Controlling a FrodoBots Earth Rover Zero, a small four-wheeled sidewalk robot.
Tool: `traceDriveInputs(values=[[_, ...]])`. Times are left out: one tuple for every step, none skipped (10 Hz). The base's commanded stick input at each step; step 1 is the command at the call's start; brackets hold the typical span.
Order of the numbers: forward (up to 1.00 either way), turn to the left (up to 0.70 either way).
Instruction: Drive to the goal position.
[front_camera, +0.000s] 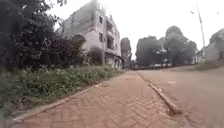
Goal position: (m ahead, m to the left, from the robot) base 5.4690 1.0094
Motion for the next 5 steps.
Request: traceDriveInputs(values=[[0.70, 0.00], [0.70, 0.00], [0.70, 0.00], [0.70, 0.00], [0.70, 0.00]])
